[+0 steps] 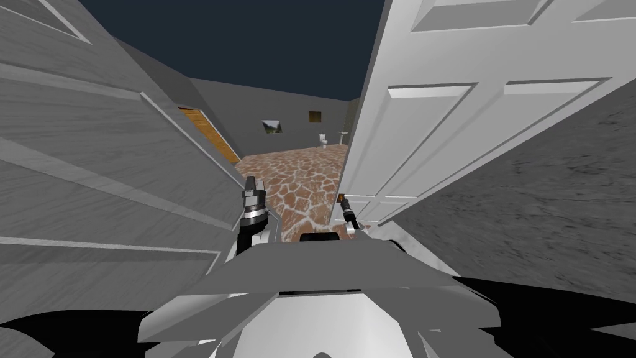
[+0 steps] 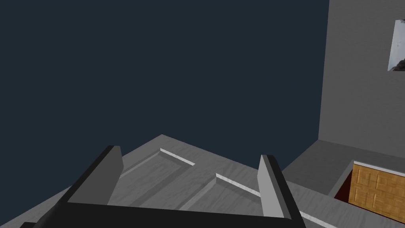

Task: Push the door open

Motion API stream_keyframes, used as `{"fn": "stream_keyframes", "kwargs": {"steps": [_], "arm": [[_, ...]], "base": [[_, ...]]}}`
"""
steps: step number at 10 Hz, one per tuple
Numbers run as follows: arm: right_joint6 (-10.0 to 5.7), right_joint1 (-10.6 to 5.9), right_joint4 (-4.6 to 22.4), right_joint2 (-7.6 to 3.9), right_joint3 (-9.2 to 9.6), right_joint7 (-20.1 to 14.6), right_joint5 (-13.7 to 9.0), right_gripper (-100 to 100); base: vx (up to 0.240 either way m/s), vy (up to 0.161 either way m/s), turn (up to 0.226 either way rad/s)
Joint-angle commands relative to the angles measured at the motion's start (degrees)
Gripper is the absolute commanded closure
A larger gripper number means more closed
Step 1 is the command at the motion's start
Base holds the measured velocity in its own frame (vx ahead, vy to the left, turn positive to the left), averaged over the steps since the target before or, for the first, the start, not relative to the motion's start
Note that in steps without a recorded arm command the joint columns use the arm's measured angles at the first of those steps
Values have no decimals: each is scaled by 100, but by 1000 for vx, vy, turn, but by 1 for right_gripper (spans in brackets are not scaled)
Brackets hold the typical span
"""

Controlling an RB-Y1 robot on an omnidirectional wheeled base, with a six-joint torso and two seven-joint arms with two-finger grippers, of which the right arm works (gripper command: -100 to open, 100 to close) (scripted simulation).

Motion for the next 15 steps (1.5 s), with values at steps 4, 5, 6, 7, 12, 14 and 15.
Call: {"fn": "stream_keyframes", "kwargs": {"steps": [4,5,6,7,12,14,15], "arm": [[74,-6,-374,-83,-144,36,-90,100],[74,-6,-302,-83,-144,36,-90,100],[74,-6,-225,-83,-144,36,-90,100],[74,-6,-180,-83,-144,36,-90,100],[101,5,-118,-139,-392,133,-250,100],[101,5,-118,-139,-392,133,-250,100],[144,16,-166,-54,-406,220,-256,-100]], "base": [[91,30,-15],[-4,-17,3],[-10,-8,9],[-9,-2,-11],[127,55,-62],[77,23,-18],[-145,66,-76]]}}
